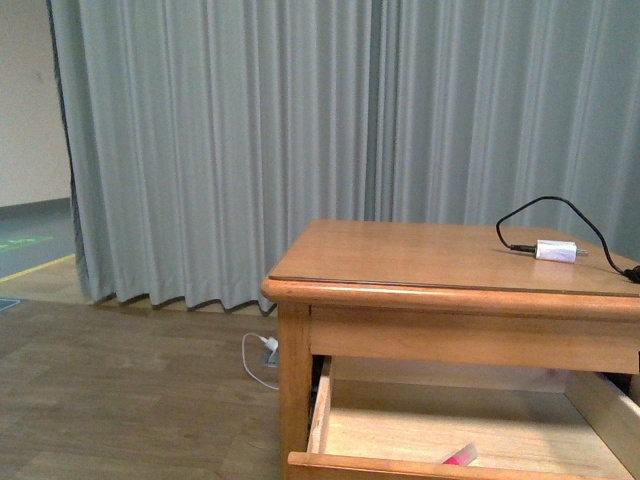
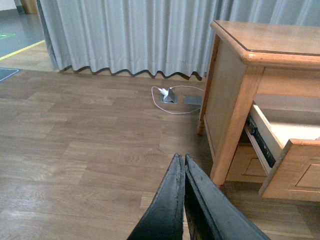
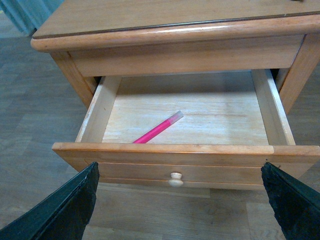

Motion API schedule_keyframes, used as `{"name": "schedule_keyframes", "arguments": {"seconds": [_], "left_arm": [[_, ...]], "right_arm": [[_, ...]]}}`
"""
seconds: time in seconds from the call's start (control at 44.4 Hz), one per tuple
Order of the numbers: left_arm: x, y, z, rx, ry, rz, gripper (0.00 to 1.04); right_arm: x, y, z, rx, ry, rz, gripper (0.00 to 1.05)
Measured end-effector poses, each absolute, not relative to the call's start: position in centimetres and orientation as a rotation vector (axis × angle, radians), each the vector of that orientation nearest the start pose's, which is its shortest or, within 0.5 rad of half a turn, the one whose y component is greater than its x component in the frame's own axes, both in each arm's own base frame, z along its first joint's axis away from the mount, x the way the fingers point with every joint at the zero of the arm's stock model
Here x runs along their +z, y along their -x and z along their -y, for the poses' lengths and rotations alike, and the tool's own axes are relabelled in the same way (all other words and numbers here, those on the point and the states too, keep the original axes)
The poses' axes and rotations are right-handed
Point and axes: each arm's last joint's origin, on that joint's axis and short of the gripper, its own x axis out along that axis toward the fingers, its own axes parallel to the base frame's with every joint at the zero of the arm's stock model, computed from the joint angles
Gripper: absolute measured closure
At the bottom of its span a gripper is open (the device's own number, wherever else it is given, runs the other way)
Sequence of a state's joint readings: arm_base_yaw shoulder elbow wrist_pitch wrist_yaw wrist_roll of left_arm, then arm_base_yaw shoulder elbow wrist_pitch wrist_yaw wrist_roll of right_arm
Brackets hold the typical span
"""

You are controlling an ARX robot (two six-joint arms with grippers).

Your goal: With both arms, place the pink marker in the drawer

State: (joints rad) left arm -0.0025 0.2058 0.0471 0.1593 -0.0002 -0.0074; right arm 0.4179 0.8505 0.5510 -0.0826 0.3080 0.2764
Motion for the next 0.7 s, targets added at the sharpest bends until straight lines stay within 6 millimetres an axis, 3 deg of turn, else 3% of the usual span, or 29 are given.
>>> {"name": "schedule_keyframes", "arguments": {"seconds": [0.135,0.45,0.541,0.608,0.698], "left_arm": [[16.8,-10.1,0.0,-0.003,0.008,-0.025,1.01],[17.1,-9.6,0.0,-0.002,0.004,0.02,1.01],[17.1,-9.6,0.0,-0.002,0.004,0.02,0.81],[17.1,-9.6,0.0,-0.003,0.004,0.02,0.7],[17.1,-9.6,0.0,-0.002,0.004,0.02,0.56]], "right_arm": [[25.1,-17.4,-6.8,0.058,-0.137,-0.369,0.08],[25.2,-17.4,-6.8,0.059,-0.138,-0.368,0.08],[25.2,-17.4,-6.8,0.038,-0.129,-0.357,0.08],[25.2,-17.4,-6.7,-0.095,-0.068,-0.345,0.08],[24.0,-17.3,-6.4,-0.132,0.005,-0.461,0.08]]}}
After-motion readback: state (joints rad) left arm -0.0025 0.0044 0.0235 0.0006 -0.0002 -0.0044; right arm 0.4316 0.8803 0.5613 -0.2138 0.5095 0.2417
